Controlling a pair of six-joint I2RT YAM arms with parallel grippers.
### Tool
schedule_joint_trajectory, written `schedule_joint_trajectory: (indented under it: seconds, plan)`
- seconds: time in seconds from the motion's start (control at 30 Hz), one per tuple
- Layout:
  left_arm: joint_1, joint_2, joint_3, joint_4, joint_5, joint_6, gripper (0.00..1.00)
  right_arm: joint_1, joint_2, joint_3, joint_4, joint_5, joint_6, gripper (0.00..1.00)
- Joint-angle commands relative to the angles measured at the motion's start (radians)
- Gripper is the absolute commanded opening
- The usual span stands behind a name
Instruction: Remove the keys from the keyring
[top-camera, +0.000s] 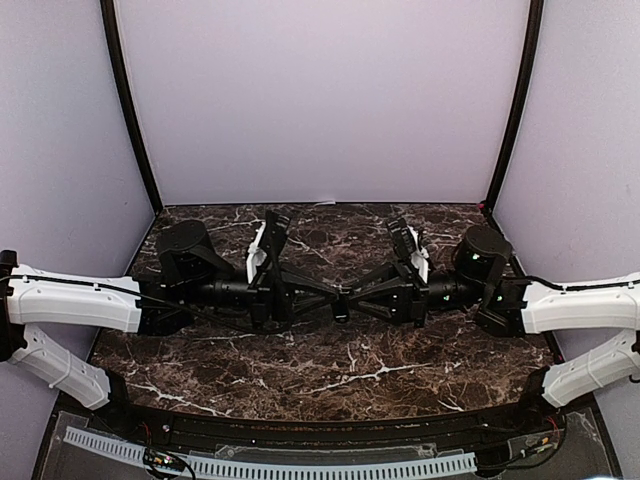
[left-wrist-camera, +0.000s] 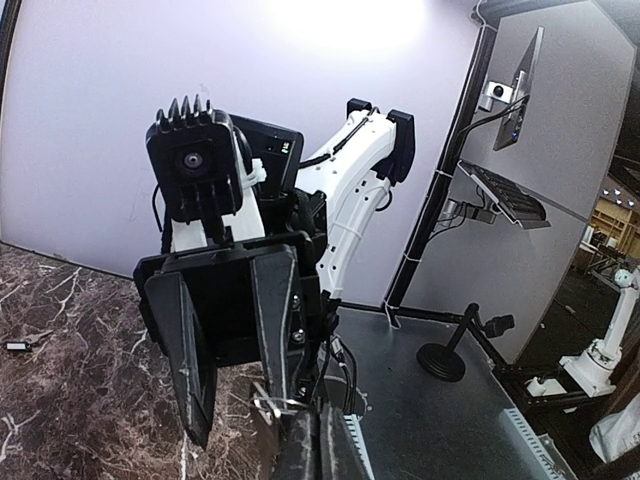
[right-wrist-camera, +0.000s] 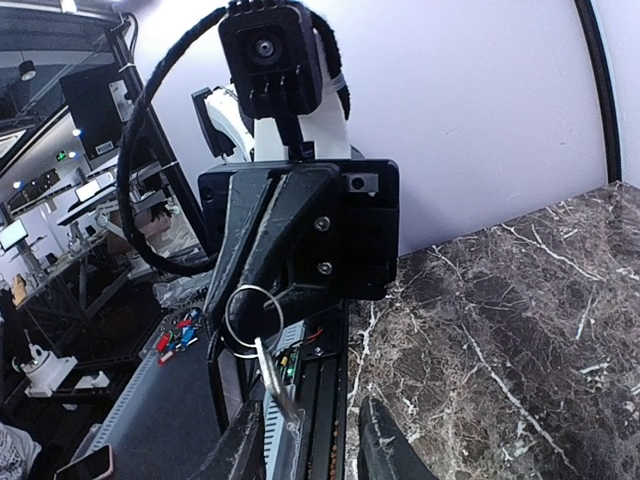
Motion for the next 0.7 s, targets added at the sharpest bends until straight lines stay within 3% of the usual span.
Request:
schedule_joint_trajectory:
  seconds: [0.0, 0.27, 0.33, 0.43, 0.67]
  plan:
    - [0.004, -0.025, 0.027, 0.036, 0.018, -0.009, 0.0, 0.022, 0.016, 0.045, 0.012, 0.006, -0.065, 0.31]
    - [0.008, -0.019, 0.022, 0.032, 0.003, -0.008, 0.0, 0.043, 0.033, 0.069, 0.009, 0.002, -0.101, 0.27]
    - [0.011, -0.017, 0.018, 0.032, -0.002, -0.008, 0.0, 0.045, 0.034, 0.07, 0.017, -0.002, -0.104, 0.2]
    - [0.018, -0.016, -0.002, 0.037, -0.024, -0.001, 0.0, 0.05, 0.026, 0.063, 0.02, 0.009, -0.126, 0.0]
    - [0.043, 0.004, -0.051, 0.054, -0.033, -0.012, 0.0, 0.055, -0.027, 0.009, -0.005, 0.148, -0.187, 0.0]
